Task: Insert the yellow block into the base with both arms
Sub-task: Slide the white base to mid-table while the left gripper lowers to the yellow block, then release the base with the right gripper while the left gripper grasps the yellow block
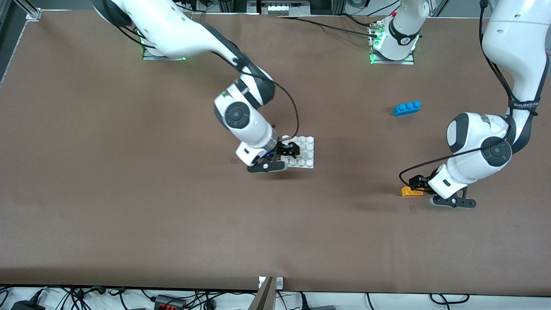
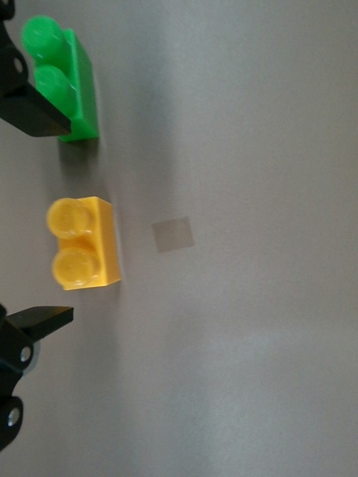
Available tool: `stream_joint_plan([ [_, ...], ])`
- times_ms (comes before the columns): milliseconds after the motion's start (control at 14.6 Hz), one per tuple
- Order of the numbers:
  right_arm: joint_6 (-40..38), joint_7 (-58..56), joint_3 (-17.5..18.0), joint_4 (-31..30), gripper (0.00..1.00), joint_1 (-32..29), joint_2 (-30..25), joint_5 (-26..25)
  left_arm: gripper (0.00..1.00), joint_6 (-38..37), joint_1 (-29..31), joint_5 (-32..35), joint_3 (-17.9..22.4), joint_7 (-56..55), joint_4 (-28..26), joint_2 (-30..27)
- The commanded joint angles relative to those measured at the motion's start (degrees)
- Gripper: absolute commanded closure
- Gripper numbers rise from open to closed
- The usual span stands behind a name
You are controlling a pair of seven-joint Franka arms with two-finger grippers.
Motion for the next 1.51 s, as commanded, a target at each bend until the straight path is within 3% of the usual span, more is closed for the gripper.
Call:
stream_joint_plan([
  [0,-12.45,0.78,0.13,-2.09,0.00,-6.25,-9.73,-0.91,0.00,-0.03,-0.96,1.21,0.54,-1.09,3.62,3.23],
  [344,-34.35,-4.47,0.13,-2.09,0.00,-18.56,-18.88,-3.37,0.00,-0.03,-1.66,1.73,0.63,-6.11,3.45,4.20],
  [550,-39.64,-9.31,0.13,-2.53,0.00,-23.75,-21.96,-6.63,0.00,-0.03,-1.58,1.82,0.63,-6.03,3.27,4.73],
  [893,-42.29,-17.22,0.04,-3.23,0.00,-30.79,-26.28,-6.72,0.00,-0.03,-1.49,1.91,0.89,-5.33,3.10,5.08],
  [1237,-41.51,-33.02,-1.71,-2.01,0.00,-35.98,-27.51,-8.04,0.00,-0.03,-1.49,2.00,0.89,-5.32,3.09,6.05],
  [1443,-42.46,-37.10,-10.12,-2.61,0.00,-31.00,-32.33,-7.69,0.00,-0.03,-1.49,2.08,0.89,-5.32,3.10,6.22],
])
